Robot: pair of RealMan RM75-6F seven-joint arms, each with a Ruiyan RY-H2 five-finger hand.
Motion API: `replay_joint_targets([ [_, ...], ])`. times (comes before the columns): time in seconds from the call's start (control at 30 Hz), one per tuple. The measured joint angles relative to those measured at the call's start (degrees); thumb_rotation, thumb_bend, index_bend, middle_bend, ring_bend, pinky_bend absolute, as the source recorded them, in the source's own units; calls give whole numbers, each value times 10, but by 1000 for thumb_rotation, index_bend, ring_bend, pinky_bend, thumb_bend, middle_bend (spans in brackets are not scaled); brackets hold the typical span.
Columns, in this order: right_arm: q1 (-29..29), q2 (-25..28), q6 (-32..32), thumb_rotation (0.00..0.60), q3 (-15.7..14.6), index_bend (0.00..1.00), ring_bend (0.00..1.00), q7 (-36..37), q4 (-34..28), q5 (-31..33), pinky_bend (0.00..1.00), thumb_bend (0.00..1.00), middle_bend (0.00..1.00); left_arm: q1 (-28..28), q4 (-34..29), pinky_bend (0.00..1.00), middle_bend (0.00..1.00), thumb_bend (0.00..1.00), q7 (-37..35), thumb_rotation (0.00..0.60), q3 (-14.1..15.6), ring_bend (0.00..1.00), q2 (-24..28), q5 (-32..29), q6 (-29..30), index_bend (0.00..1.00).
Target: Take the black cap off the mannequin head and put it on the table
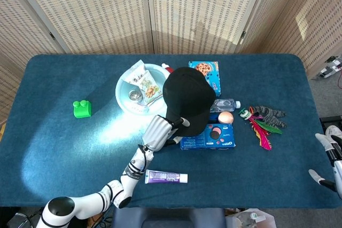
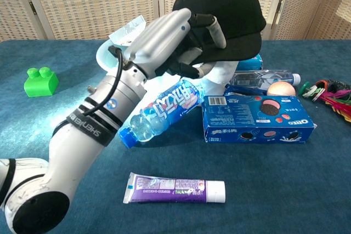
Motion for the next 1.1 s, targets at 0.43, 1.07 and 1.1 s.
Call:
replay_joint_targets([
  [0.43,-1,-3,2,600,1,154,137,7,7,-1,207,106,218,-21,-56,1000,977,482,49,600,-32,1000,46,3,15,572],
  [1.07,-7,-5,14,600,-1,154,137,15,12,-7,207,106,218,-38,-77,1000,977,481,79,600,-100,1000,104,-53,13,565],
  [1.1,-8,-5,15,600,-1,154,137,15,12,-7,207,106,218,-39,-75,1000,977,481,80,600,-103,1000,107,-55,14,565],
])
